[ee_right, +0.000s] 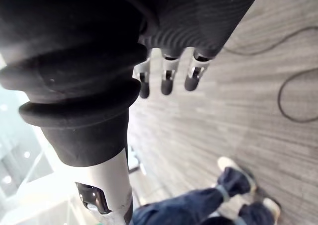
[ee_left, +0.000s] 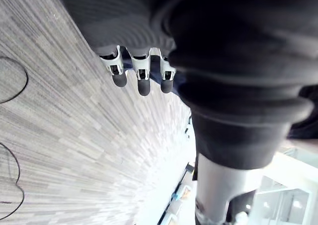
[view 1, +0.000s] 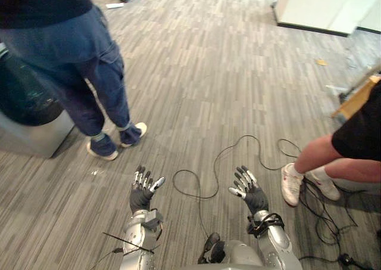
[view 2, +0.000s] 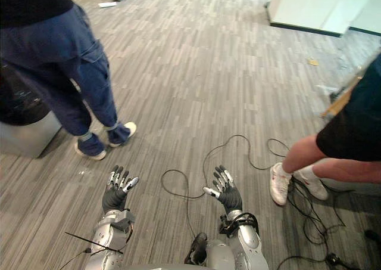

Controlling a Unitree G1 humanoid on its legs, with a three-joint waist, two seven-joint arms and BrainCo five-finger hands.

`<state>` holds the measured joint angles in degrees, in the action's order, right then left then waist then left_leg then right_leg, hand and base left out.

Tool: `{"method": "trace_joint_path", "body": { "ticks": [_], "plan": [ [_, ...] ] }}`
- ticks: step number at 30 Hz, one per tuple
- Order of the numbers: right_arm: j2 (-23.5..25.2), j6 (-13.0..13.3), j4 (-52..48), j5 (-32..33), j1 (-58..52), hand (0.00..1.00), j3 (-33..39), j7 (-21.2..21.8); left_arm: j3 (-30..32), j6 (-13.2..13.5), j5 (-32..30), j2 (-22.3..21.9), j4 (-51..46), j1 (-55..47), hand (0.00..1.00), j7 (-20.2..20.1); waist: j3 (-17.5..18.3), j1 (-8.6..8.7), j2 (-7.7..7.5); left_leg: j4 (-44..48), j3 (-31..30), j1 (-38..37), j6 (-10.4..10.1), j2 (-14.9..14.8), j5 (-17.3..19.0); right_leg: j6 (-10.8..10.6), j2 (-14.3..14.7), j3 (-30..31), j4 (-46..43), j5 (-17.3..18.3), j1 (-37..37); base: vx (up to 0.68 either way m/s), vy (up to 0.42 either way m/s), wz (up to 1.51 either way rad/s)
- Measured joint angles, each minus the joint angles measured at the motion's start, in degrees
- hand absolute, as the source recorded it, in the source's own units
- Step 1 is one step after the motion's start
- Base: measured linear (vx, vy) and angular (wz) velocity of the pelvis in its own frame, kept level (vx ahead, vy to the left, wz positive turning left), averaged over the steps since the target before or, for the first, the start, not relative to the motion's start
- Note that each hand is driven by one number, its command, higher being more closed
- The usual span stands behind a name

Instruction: Organize washtable

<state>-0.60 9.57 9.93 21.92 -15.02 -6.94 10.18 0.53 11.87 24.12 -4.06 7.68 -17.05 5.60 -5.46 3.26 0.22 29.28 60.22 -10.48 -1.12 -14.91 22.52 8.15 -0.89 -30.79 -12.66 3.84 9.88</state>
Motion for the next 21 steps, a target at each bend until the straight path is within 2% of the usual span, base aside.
{"method": "trace_joint_path", "body": {
  "ticks": [1, 2, 5, 7, 8, 9, 10, 11, 12, 13, 14, 15, 16, 17, 18, 19, 20, 21],
  "plan": [
    [-0.06, -0.08, 0.64, 0.0, 0.25, 0.0, -0.11, 0.18, -0.05, -0.1, -0.02, -0.01, 0.17, -0.12, 0.0, -0.1, -0.13, 0.43, 0.31, -1.92, 1.37, 0.0, -1.76, -0.94, -0.31, -0.18, 0.49, 1.59, 0.15, -0.34, 0.07, 0.03, 0.044, -0.82],
    [-0.47, -0.17, 0.67, -0.01, 0.02, 0.0, -0.25, 0.26, -0.45, -0.3, -0.05, -0.04, 0.58, -0.6, 0.0, -0.45, 0.27, 0.92, 1.11, -2.28, 1.93, -0.42, -3.28, -0.53, -0.93, -1.46, 1.21, 3.13, 0.94, -1.46, 0.16, 0.02, 0.096, -0.75],
    [-0.58, -0.54, 0.67, -0.02, -1.09, 0.0, -0.85, 0.81, -0.33, -0.3, -0.04, -0.05, 1.15, -0.59, 0.0, -0.53, 0.36, 2.23, 1.55, 1.06, 4.4, -1.1, -3.4, -0.94, -1.9, -2.61, 2.12, 7.26, 2.46, -3.24, 0.35, 0.02, 0.121, -0.78],
    [-0.99, -1.03, 0.65, -0.03, -1.37, 0.0, -0.79, 1.35, -0.48, -0.33, 0.02, -0.04, 2.4, -0.23, 0.0, -0.57, 0.44, 2.25, 1.07, 8.26, 4.31, -0.81, -1.86, -2.12, -6.25, -3.33, 1.75, 11.43, 3.16, -3.87, -0.07, 0.05, 0.119, -0.94],
    [-1.14, -1.03, 0.63, -0.03, -1.49, 0.0, -0.72, 1.34, -0.47, -0.33, 0.03, -0.04, 2.73, -0.23, 0.0, -0.58, 0.36, 2.28, 0.99, 11.07, 3.95, -0.7, -0.58, -2.85, -8.14, -3.62, 1.77, 12.78, 3.56, -4.06, -0.51, 0.12, 0.055, -1.06],
    [-1.44, -1.02, 0.45, -0.02, -2.25, 0.0, -0.6, 1.32, -0.26, -0.32, 0.03, -0.02, 3.63, -0.28, 0.0, -0.59, 0.21, 2.27, 1.08, 18.85, -0.14, 1.4, 3.99, -5.11, -14.92, -3.91, 2.19, 16.07, 4.77, -4.25, -1.84, 0.13, 0.027, -0.98],
    [-1.69, -1.02, 0.31, -0.01, -2.4, 0.0, -0.62, 1.32, -0.17, -0.33, 0.04, -0.01, 3.83, -0.47, 0.0, -0.59, 0.16, 2.25, 1.15, 21.98, -3.05, 3.01, 5.93, -5.77, -18.87, -3.83, 2.23, 17.56, 5.3, -4.21, -2.39, 0.15, 0.037, -1.31],
    [-1.78, -1.02, 0.09, -0.02, -2.93, 0.0, -0.91, 1.34, 0.25, -0.28, 0.1, 0.43, 4.05, -1.04, 0.0, -0.6, -0.15, 1.98, 0.77, 27.98, -10.57, 7.49, 9.47, -6.54, -28.03, -3.7, 1.8, 21.26, 6.35, -4.55, -3.39, 0.15, 0.14, -1.27],
    [-1.73, -1.0, -0.13, 0.0, -2.78, 0.0, -0.54, 1.21, 0.49, -0.23, 0.32, 0.62, 4.06, -1.44, 0.0, -0.66, -0.58, 1.76, 1.76, 35.04, -21.01, 13.84, 11.15, -6.75, -23.44, -4.16, 2.46, 23.72, 6.25, -4.8, -3.59, 0.17, 0.218, -1.33],
    [-1.61, -1.01, -0.13, 0.0, -2.77, 0.0, -0.43, 1.15, 0.47, -0.23, 0.46, 0.7, 4.03, -1.5, 0.0, -0.7, -0.92, 1.43, 1.94, 37.65, -26.23, 16.72, 10.73, -6.48, -20.32, -4.16, 2.89, 25.64, 6.06, -4.78, -3.6, 0.19, 0.297, -1.46],
    [-1.35, -1.0, -0.12, 0.0, -2.79, 0.0, -0.74, 1.16, 0.48, -0.25, 0.46, 0.86, 4.01, -1.9, 0.0, -0.71, -1.35, 0.31, 1.92, 40.18, -36.09, 21.38, 8.32, -4.96, -15.76, -4.4, 3.06, 29.34, 5.64, -4.63, -3.66, 0.15, 0.242, -1.28],
    [-1.18, -0.98, -0.15, -0.01, -2.82, 0.0, -1.0, 1.18, 0.47, -0.26, 0.45, 0.89, 4.01, -2.24, 0.0, -0.71, -1.79, -0.28, 1.24, 40.27, -40.18, 23.15, 6.88, -4.22, -14.34, -4.73, 2.91, 31.15, 5.45, -4.43, -3.69, 0.13, 0.251, -1.52],
    [-0.53, -0.93, -0.1, 0.0, -2.82, 0.0, -1.14, 1.19, 0.43, -0.25, 0.45, 0.84, 3.98, -2.7, 0.0, -0.74, -2.46, -1.12, 0.61, 35.48, -46.29, 25.3, 5.75, -3.76, -14.03, -6.71, 2.25, 34.15, 4.49, -3.96, -3.76, 0.1, 0.271, -1.17],
    [-0.59, -0.78, 0.04, 0.0, -3.34, 0.0, -1.76, 1.22, 0.1, -0.23, 0.46, 0.55, 4.04, -3.34, 0.0, -0.78, -3.0, -0.83, 0.84, 22.0, -50.18, 24.43, 3.11, -3.83, -16.7, -8.99, 1.61, 36.14, 3.32, -2.82, -3.45, 0.08, 0.271, -1.12],
    [-1.11, -0.98, 0.8, -0.01, -3.48, 0.0, -2.28, 1.12, 0.01, -0.36, 0.47, -0.07, 4.62, -3.63, 0.0, -0.87, -3.11, -1.12, 0.41, 19.91, -49.57, 22.2, 1.52, -1.43, -16.3, -11.09, 1.12, 37.82, 2.31, -1.99, -3.14, 0.11, 0.255, -0.75],
    [-1.07, -1.04, 1.04, -0.03, -4.17, 0.0, -3.32, 1.22, 0.21, -0.32, 0.48, -0.23, 4.62, -4.33, 0.0, -1.03, -2.61, -0.78, -0.27, 17.69, -49.57, 21.43, 1.3, 0.71, -16.44, -12.68, 1.19, 39.45, 0.13, 0.36, -2.13, 0.18, 0.149, -0.38],
    [-0.78, -1.01, 0.64, -0.02, -4.95, 0.0, -3.77, 1.28, 0.15, -0.33, 0.47, -0.23, 3.82, -4.37, 0.0, -1.22, -2.5, -0.64, -0.76, 17.37, -50.22, 21.86, 1.27, 2.83, -16.69, -11.25, 1.01, 40.06, -0.35, -0.01, -2.42, 0.25, 0.124, -0.07],
    [-0.68, -0.95, 0.97, -0.05, -4.46, 0.0, -4.37, 1.29, -0.62, -0.15, 0.41, 0.37, 2.19, -4.43, 0.0, -1.7, -1.81, -0.88, -1.47, 10.27, -53.23, 21.61, 0.47, 5.96, -8.9, -11.63, -1.2, 40.08, 1.65, -0.83, -2.4, 0.19, 0.097, 0.16]
  ]
}}
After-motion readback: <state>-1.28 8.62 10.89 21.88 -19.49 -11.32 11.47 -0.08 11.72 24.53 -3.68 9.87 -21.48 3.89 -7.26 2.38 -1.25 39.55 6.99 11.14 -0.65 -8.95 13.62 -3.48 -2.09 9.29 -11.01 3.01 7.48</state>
